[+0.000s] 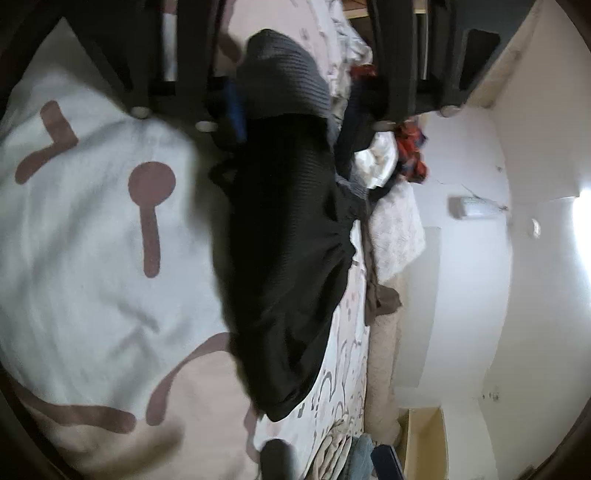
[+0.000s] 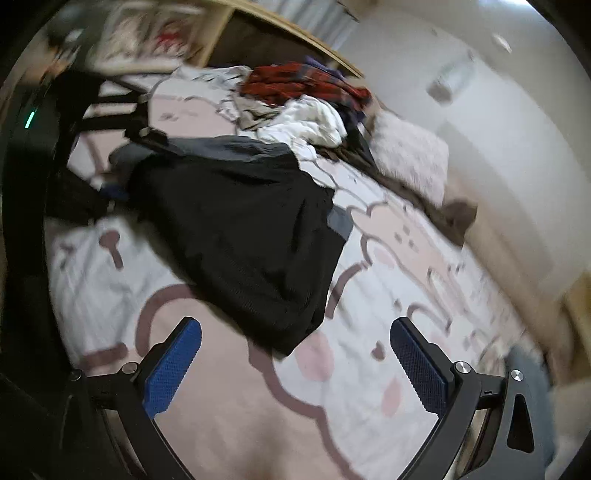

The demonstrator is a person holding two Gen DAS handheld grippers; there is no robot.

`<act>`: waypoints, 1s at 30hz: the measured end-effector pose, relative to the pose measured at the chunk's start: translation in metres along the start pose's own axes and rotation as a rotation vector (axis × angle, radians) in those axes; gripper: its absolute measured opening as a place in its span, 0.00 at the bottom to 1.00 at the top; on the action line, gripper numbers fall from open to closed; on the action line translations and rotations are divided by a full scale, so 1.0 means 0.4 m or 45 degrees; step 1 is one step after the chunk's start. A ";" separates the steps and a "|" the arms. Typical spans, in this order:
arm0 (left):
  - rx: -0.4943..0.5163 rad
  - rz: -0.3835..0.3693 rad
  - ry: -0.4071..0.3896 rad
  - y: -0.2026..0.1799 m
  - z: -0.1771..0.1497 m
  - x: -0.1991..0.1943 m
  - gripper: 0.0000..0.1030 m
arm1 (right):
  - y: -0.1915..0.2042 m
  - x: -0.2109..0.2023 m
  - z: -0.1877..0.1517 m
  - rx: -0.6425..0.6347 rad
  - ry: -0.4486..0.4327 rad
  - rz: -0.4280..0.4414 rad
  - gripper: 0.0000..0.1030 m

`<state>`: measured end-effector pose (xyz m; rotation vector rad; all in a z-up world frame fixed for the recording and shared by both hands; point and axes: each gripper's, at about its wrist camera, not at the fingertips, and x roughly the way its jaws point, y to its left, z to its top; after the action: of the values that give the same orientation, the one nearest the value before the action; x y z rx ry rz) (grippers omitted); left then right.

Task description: Fold clothes

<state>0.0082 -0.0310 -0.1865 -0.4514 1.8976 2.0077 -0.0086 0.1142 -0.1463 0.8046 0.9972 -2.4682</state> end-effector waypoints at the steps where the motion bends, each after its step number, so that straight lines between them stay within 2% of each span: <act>1: -0.079 -0.067 0.006 0.023 -0.001 0.004 0.31 | 0.014 0.002 0.000 -0.058 -0.017 -0.024 0.98; 5: -0.419 -0.357 0.023 0.138 -0.013 0.028 0.29 | 0.093 0.013 0.003 -0.357 -0.106 -0.158 0.98; 9: -0.720 -0.625 0.016 0.248 -0.042 0.063 0.28 | 0.161 0.036 0.020 -0.534 -0.162 -0.209 0.92; 11: -0.834 -0.721 0.003 0.275 -0.056 0.070 0.28 | 0.190 0.055 0.038 -0.583 -0.181 -0.231 0.86; 13: -0.907 -0.777 -0.010 0.272 -0.066 0.063 0.28 | 0.205 0.087 0.059 -0.596 -0.187 -0.265 0.82; 15: -0.943 -0.810 -0.021 0.271 -0.069 0.055 0.28 | 0.211 0.127 0.073 -0.606 -0.169 -0.299 0.76; 19: -0.981 -0.840 -0.028 0.276 -0.087 0.065 0.28 | 0.179 0.186 0.076 -0.577 -0.093 -0.319 0.56; 22: -1.000 -0.848 -0.041 0.274 -0.098 0.070 0.28 | 0.131 0.209 0.048 -0.589 -0.038 -0.346 0.51; 24: -1.014 -0.843 -0.048 0.273 -0.103 0.072 0.28 | 0.118 0.213 0.022 -0.659 -0.039 -0.374 0.47; 26: -1.023 -0.836 -0.054 0.273 -0.108 0.076 0.28 | 0.114 0.216 -0.007 -0.758 -0.053 -0.406 0.36; 28: -1.005 -0.803 -0.055 0.266 -0.105 0.075 0.28 | 0.120 0.224 -0.036 -0.884 -0.069 -0.435 0.27; 29: -0.976 -0.764 -0.053 0.259 -0.101 0.071 0.28 | 0.124 0.227 -0.046 -0.932 -0.084 -0.437 0.22; 30: -0.895 -0.693 -0.056 0.241 -0.089 0.059 0.29 | 0.127 0.228 -0.051 -0.966 -0.097 -0.430 0.21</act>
<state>-0.0568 -0.0707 -0.1134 -0.9616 0.8423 2.1861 -0.0455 0.0836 -0.2411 0.3005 1.9786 -2.0478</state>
